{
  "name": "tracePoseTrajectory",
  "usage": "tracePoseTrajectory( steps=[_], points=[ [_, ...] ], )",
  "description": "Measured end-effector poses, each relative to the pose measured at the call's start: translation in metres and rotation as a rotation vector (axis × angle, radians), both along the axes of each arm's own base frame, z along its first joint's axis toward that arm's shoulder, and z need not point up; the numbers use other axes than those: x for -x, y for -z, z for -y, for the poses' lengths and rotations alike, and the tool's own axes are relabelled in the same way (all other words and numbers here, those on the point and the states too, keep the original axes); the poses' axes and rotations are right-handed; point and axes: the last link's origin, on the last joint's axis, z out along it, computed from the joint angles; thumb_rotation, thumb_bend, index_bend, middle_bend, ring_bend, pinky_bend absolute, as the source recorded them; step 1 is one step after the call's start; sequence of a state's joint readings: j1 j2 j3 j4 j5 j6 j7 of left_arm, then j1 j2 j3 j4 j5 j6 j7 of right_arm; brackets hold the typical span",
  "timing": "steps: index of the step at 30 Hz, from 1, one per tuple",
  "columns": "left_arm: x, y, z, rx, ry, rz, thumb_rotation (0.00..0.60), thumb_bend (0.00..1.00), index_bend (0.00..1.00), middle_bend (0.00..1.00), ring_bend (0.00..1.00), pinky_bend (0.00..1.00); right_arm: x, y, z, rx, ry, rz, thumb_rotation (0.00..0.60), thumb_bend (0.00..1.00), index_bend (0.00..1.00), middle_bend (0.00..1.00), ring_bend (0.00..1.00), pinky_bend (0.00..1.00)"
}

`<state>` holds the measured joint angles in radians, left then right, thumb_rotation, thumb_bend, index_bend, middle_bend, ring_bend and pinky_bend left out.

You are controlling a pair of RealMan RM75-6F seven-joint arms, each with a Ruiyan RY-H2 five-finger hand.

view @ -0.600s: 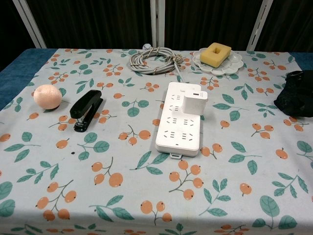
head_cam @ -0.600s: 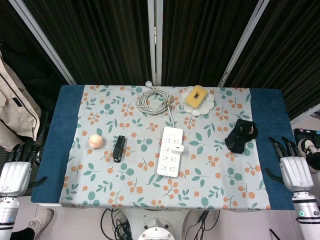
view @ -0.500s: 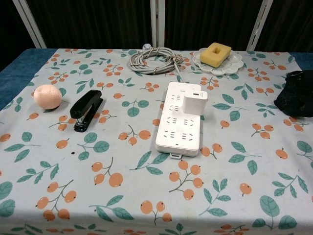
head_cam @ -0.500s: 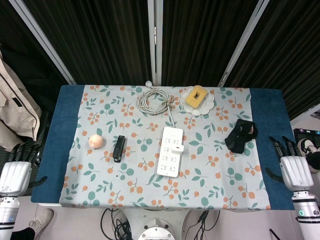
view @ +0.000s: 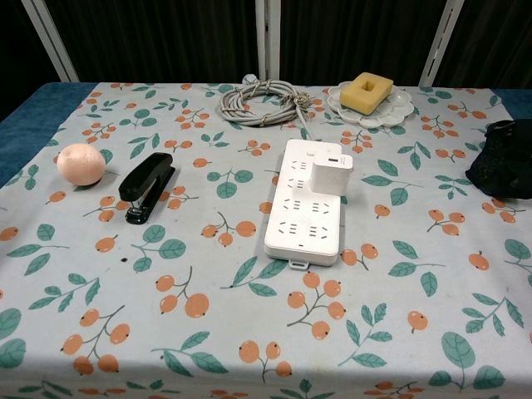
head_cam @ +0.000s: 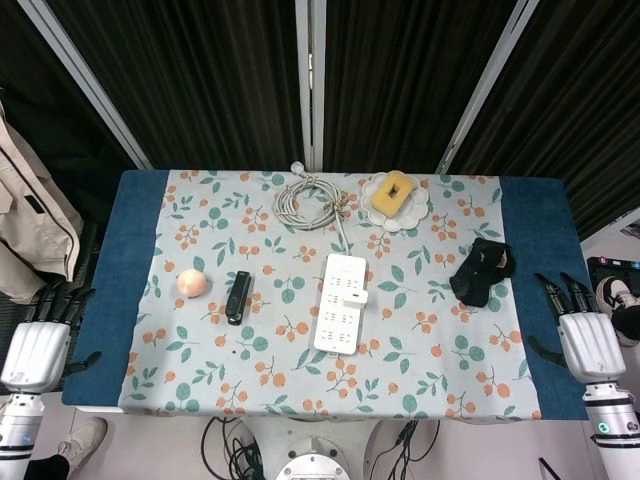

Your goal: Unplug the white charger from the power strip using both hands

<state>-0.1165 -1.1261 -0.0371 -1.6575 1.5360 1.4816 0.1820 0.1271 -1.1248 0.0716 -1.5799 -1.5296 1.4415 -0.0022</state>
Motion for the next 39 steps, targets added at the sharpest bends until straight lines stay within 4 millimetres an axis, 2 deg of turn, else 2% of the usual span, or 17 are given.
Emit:
tracePoseTrajectory(
  steps=[4,6,14,22,26,28,34,39],
  points=[
    [-0.011,0.002,-0.003,0.019,0.080,0.001,0.600,0.07,0.23,0.22,0.11,0.09,-0.010,0.000,0.003,-0.026,-0.044,0.033,0.600,0.14,0.00,0.23,0.14,0.23],
    [-0.018,0.005,-0.006,0.042,0.132,0.003,0.600,0.10,0.24,0.23,0.11,0.10,-0.017,0.000,0.008,-0.046,-0.076,0.039,0.600,0.15,0.00,0.24,0.15,0.25],
    [-0.074,0.033,-0.030,0.221,0.423,0.006,0.600,0.12,0.24,0.23,0.12,0.12,-0.060,0.016,0.042,-0.160,-0.231,0.010,0.600,0.15,0.01,0.26,0.15,0.27],
    [-0.143,0.087,-0.051,0.438,0.680,0.009,0.600,0.12,0.24,0.23,0.12,0.13,-0.106,0.050,0.077,-0.299,-0.326,-0.025,0.600,0.15,0.02,0.26,0.15,0.28],
    [-0.170,0.118,-0.058,0.538,0.749,0.003,0.600,0.12,0.23,0.23,0.12,0.13,-0.127,0.070,0.091,-0.351,-0.355,-0.035,0.600,0.15,0.04,0.27,0.15,0.28],
    [-0.180,0.134,-0.062,0.580,0.766,0.008,0.600,0.12,0.23,0.23,0.12,0.13,-0.131,0.077,0.094,-0.368,-0.356,-0.038,0.600,0.16,0.04,0.27,0.15,0.28],
    [-0.198,0.172,-0.072,0.651,0.773,0.012,0.600,0.12,0.22,0.23,0.12,0.13,-0.138,0.095,0.102,-0.413,-0.351,-0.065,0.600,0.17,0.06,0.27,0.15,0.28],
    [-0.206,0.196,-0.077,0.681,0.764,0.005,0.600,0.12,0.21,0.22,0.12,0.13,-0.146,0.113,0.113,-0.443,-0.353,-0.089,0.600,0.20,0.07,0.28,0.15,0.28]
  ],
)
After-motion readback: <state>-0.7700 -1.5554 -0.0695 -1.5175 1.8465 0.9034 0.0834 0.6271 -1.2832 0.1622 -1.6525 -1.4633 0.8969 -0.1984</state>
